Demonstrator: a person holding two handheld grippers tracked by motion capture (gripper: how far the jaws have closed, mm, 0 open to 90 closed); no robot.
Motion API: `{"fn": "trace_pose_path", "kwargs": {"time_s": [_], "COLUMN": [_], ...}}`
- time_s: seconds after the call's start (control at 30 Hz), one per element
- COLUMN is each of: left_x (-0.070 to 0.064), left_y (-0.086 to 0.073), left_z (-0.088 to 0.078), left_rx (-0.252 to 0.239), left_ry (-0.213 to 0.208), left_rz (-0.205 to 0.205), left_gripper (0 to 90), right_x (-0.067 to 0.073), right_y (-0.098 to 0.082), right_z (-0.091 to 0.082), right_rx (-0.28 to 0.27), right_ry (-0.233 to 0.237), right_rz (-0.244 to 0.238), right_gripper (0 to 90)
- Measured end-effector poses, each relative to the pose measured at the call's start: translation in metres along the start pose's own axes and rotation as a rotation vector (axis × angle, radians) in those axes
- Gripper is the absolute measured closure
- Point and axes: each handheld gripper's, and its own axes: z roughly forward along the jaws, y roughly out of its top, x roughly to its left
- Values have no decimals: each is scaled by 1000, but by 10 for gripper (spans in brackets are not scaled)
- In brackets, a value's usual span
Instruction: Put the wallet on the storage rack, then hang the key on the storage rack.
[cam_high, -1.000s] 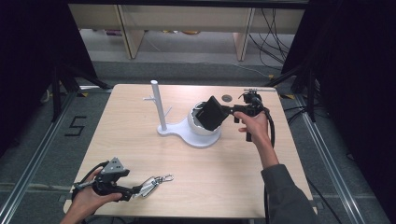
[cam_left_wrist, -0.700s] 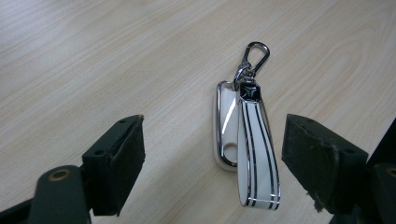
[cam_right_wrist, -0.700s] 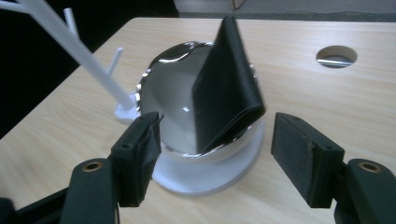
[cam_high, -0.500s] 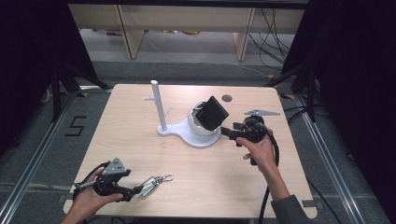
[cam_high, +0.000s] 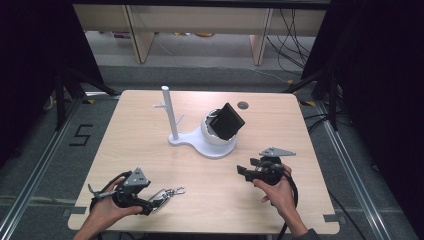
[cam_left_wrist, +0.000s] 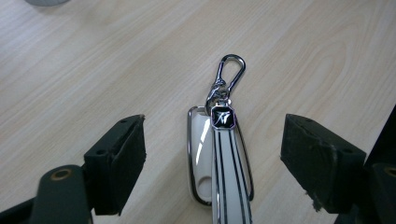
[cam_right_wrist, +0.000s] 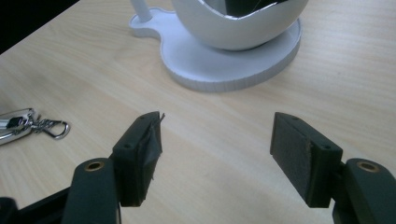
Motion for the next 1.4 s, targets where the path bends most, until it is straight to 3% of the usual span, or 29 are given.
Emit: {"fn": "trace_pose_path", "kwargs": {"time_s": [0.07,0.1,0.13,0.27,0.33,0.47,0.53,0.6,0.7,0.73,0.83,0.9,0.97,1.03,1.07,1.1,1.17,1.2,1.23,1.4], "left_x": [-2,-3,-3,-6,-6,-7,-8,-11,-14,-15,-18,-18,-17,-16,-14,-15,-11,-10,-11,-5], "left_y": [3,5,7,16,22,32,38,40,44,44,49,53,59,61,63,63,65,66,65,66], "left_z": [4,6,7,14,19,28,39,43,48,50,52,53,50,49,50,50,53,55,56,63], "left_rx": [7,15,26,49,59,88,139,168,201,213,240,263,279,286,296,306,328,344,353,373], "left_ry": [0,-4,-8,-5,-6,-7,-18,-26,-23,-25,-33,-49,-64,-75,-79,-80,-73,-72,-77,-68], "left_rz": [12,28,42,78,88,99,140,143,160,166,187,199,213,190,186,148,190,189,162,168], "left_gripper": [233,241,266,303,311,327,331,333,347,354,369,387,391,395,399,404,404,405,406,436], "right_x": [3,8,8,11,14,16,18,18,21,19,20,22,19,19,21,20,20,20,20,20], "right_y": [-4,-8,-11,-22,-27,-31,-33,-34,-36,-35,-37,-38,-38,-38,-38,-37,-37,-36,-36,-36], "right_z": [-2,-4,-6,-7,-9,-10,-12,-12,-13,-13,-13,-13,-12,-11,-10,-9,-10,-10,-9,-10], "right_rx": [-2,3,7,1,17,11,10,16,31,29,15,25,31,36,41,34,33,27,23,32], "right_ry": [0,6,1,17,13,27,24,35,33,29,42,45,59,64,76,76,72,69,69,58], "right_rz": [-13,20,-34,-38,-25,-43,-50,-60,-36,-62,-72,-37,-60,-73,-56,-80,-72,-70,-75,-86], "right_gripper": [349,349,348,349,349,348,345,345,345,344,344,344,340,339,339,337,334,334,332,331]}}
